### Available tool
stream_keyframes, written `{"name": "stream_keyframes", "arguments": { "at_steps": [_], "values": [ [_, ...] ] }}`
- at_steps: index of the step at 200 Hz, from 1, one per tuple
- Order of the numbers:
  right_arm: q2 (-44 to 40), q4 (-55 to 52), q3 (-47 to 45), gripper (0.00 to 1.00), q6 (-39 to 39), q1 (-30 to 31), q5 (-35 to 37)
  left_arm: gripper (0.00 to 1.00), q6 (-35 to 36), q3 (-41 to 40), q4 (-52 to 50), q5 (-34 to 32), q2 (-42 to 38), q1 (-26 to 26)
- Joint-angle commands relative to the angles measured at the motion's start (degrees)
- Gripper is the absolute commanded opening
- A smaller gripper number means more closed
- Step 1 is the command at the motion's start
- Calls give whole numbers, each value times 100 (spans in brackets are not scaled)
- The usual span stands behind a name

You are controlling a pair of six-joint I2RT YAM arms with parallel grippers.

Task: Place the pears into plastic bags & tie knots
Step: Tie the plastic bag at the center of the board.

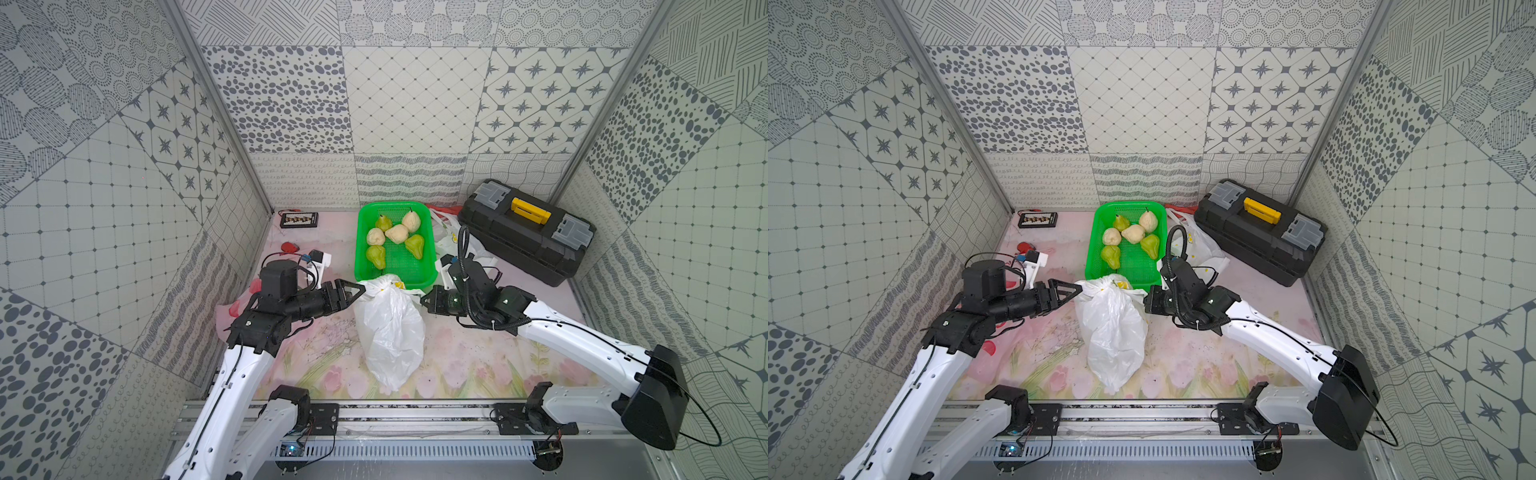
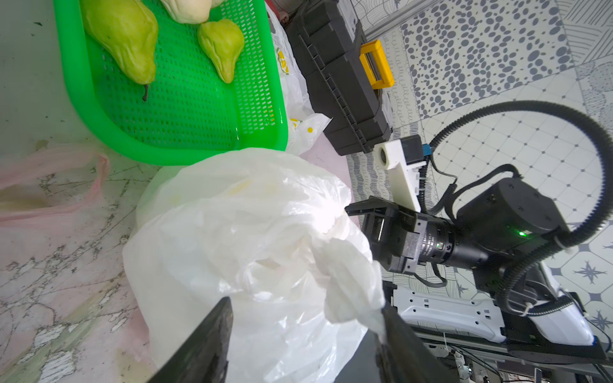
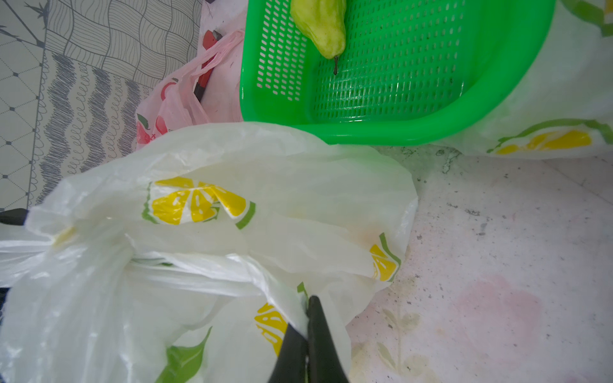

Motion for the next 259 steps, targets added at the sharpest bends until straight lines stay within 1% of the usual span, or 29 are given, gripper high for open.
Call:
{"name": "stream_keyframes", "arguments": {
  "at_steps": [1,18,30,66,78,92,101,114,131,152,164,195,210,222,259],
  "values": [
    [110,250,119,0,75,34,-34,67,365,283,-141,-209,4,-89],
    [139,259,112,0,99,43,-37,70,159,408,60,-244,-278,-92],
    [153,292,81,0,118,54,-34,72,156,510,-30,-353,-372,-93],
    [189,297,99,0,110,66,-49,74,299,472,-407,-423,-147,-100],
    [187,299,102,0,116,61,-39,74,384,472,-555,-525,-106,-125],
    [200,297,94,0,118,63,-41,73,642,592,-999,-783,39,-186],
    [200,298,83,0,120,61,-39,71,815,665,-1231,-912,126,-222],
    [203,311,76,0,127,61,-42,69,899,638,-1315,-899,186,-252],
    [231,321,86,0,127,61,-44,66,819,476,-1153,-799,244,-341],
    [261,335,94,0,127,61,-56,64,770,298,-956,-830,350,-463],
    [268,334,104,0,136,70,-56,61,759,239,-865,-816,422,-472],
    [290,349,88,0,153,87,-61,51,658,255,-570,-718,551,-484],
    [291,368,78,0,171,98,-61,44,627,253,-485,-692,596,-503],
    [293,368,85,0,180,104,-46,41,596,231,-442,-658,611,-528],
    [325,382,121,0,174,114,-61,40,592,217,-358,-717,646,-716]
  ]
}}
